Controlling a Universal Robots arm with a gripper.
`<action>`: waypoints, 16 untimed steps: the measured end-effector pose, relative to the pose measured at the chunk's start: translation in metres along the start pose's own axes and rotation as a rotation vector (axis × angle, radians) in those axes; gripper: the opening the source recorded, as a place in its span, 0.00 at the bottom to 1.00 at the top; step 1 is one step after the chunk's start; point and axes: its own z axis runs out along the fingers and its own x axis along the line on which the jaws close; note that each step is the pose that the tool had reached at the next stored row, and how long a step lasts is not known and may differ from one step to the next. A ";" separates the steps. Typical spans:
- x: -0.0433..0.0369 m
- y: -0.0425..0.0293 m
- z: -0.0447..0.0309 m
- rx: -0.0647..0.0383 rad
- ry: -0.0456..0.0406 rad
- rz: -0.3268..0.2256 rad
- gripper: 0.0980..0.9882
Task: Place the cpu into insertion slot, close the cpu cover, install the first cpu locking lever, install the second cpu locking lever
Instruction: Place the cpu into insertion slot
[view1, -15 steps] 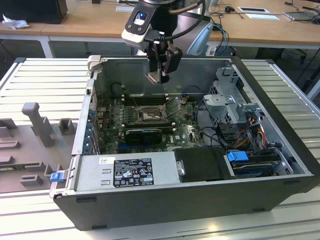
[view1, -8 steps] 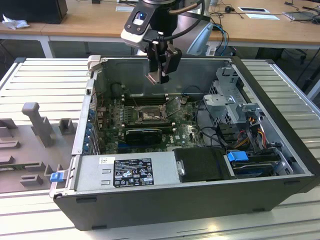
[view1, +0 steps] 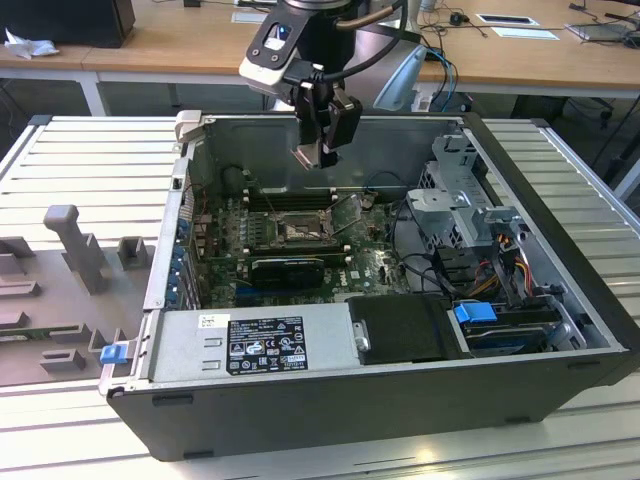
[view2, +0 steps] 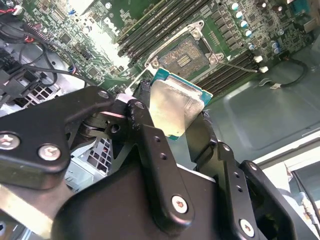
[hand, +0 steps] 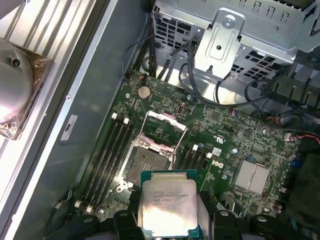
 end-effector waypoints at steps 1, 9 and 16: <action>0.0000 0.0000 0.0000 0.000 -0.0003 0.004 0.48; 0.0000 -0.0002 0.0019 -0.002 -0.0080 0.090 0.48; -0.0001 -0.0003 0.0040 -0.003 -0.0172 0.195 0.48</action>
